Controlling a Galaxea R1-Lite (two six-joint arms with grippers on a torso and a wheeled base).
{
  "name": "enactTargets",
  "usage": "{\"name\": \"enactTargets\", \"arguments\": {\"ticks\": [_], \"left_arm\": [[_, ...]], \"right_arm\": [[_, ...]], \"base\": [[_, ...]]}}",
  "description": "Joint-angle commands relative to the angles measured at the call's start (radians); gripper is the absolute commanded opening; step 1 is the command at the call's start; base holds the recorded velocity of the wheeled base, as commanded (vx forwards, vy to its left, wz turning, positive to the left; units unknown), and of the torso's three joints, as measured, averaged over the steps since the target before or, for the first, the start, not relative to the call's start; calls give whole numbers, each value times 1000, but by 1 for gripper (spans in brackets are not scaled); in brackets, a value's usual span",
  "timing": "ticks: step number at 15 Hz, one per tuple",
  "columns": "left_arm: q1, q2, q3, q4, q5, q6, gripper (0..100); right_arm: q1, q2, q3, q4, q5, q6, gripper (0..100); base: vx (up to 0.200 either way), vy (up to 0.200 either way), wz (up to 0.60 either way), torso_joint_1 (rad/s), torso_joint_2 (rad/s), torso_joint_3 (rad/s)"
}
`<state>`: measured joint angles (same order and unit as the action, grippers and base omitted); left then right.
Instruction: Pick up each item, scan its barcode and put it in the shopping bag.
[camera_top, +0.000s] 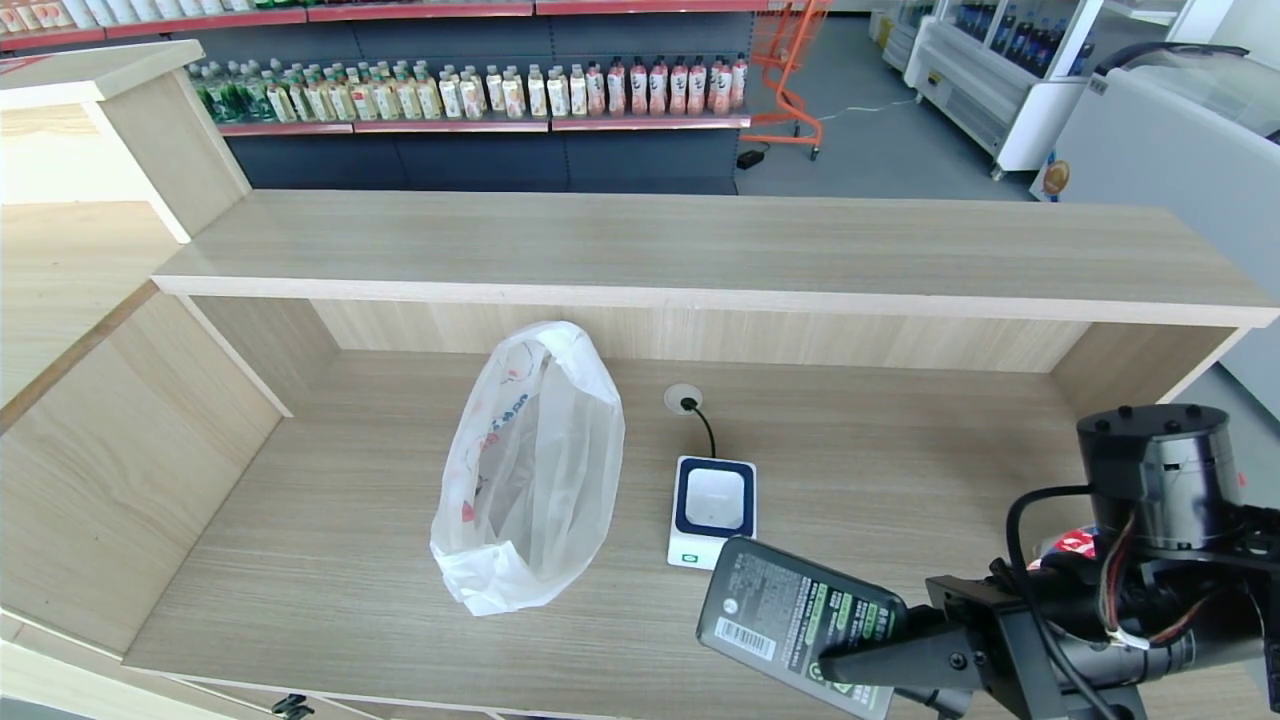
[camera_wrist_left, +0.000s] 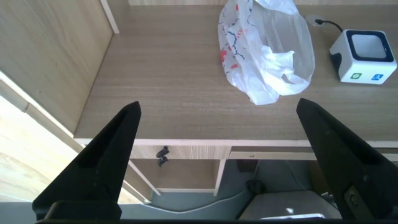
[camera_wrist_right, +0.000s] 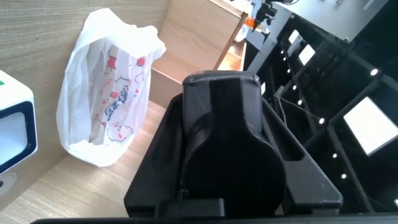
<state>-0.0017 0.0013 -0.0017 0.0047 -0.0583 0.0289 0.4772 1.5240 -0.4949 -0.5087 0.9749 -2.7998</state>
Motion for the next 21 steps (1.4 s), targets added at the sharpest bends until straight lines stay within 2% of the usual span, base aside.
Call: {"name": "enactTargets", "arguments": {"ticks": [1, 3, 4, 6, 7, 9, 10, 12, 13, 14, 16, 17, 19, 21], "left_arm": [[0, 0, 0, 0, -2, 0, 100], [0, 0, 0, 0, 0, 0, 100], [0, 0, 0, 0, -2, 0, 100], [0, 0, 0, 0, -2, 0, 100], [0, 0, 0, 0, -2, 0, 100], [0, 0, 0, 0, 0, 0, 100], [0, 0, 0, 0, 0, 0, 100], [0, 0, 0, 0, 0, 0, 100], [0, 0, 0, 0, -2, 0, 100], [0, 0, 0, 0, 0, 0, 100], [0, 0, 0, 0, 0, 0, 100], [0, 0, 0, 0, 0, 0, 100], [0, 0, 0, 0, 0, 0, 100], [0, 0, 0, 0, -2, 0, 100]], "right_arm": [[-25, -13, 15, 1, 1, -7, 0], [-39, -31, 16, 4, -1, 11, 0], [-78, -61, 9, 4, 1, 103, 0], [-181, -125, 6, -7, -2, 388, 0], [-235, -179, 9, -10, -36, 641, 0], [-272, -318, 13, -8, -142, 924, 0], [-347, -349, 16, -7, -127, 1073, 0], [-391, -358, 22, -2, -82, 1304, 0], [-528, -381, 24, -1, -84, 1599, 0], [-575, -393, 24, 3, -97, 1847, 0], [-552, -352, 19, 4, -275, 2407, 0], [-471, -292, 9, 3, -375, 2597, 0], [-301, -182, -39, -2, -533, 2939, 0], [-195, -33, -122, -5, -659, 3127, 0]], "base": [[0, 0, 0, 0, 0, 0], [0, 0, 0, 0, 0, 0], [0, 0, 0, 0, 0, 0], [0, 0, 0, 0, 0, 0], [0, 0, 0, 0, 0, 0], [0, 0, 0, 0, 0, 0], [0, 0, 0, 0, 0, 0], [0, 0, 0, 0, 0, 0], [0, 0, 0, 0, 0, 0], [0, 0, 0, 0, 0, 0], [0, 0, 0, 0, 0, 0], [0, 0, 0, 0, 0, 0], [0, 0, 0, 0, 0, 0], [0, 0, 0, 0, 0, 0]]}}
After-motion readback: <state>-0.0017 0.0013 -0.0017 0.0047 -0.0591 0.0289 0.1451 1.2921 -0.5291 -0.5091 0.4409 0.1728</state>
